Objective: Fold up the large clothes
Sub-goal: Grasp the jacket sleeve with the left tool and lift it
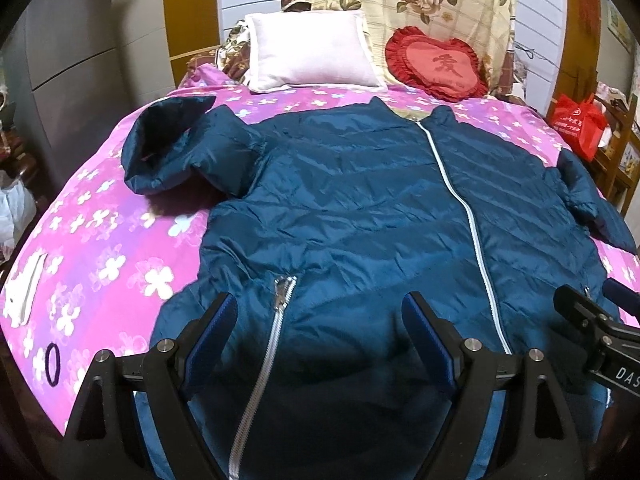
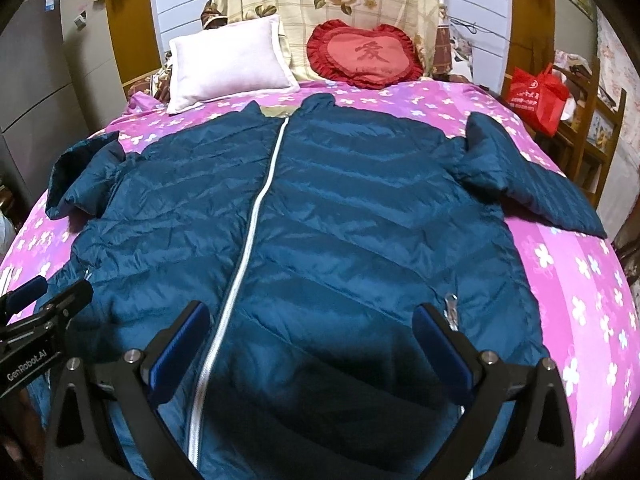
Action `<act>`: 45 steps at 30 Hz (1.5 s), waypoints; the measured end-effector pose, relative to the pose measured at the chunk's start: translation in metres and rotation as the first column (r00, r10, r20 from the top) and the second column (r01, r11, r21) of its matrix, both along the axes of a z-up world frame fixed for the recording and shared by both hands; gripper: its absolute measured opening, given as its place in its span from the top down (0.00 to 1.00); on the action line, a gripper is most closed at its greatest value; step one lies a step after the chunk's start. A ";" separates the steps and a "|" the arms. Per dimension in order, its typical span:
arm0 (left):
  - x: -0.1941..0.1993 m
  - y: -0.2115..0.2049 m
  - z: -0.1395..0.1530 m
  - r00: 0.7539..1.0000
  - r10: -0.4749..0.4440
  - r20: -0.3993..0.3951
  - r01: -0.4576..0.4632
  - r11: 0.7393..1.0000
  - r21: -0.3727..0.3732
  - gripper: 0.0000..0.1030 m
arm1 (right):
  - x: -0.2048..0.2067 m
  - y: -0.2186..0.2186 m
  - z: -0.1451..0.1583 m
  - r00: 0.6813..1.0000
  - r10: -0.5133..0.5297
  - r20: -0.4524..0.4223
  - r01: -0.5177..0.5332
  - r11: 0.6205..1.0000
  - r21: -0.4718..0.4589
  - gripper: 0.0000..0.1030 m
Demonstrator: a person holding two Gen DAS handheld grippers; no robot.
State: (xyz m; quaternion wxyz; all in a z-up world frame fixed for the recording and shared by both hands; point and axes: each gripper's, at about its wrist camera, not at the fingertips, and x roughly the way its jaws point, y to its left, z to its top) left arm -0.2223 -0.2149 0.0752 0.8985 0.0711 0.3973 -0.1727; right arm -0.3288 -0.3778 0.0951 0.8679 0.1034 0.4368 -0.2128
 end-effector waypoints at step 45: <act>0.131 0.028 0.008 0.994 0.110 0.019 -0.111 0.992 0.056 0.35 | 0.134 -0.003 -0.039 0.997 0.081 -0.006 -0.080 0.996 0.030 0.00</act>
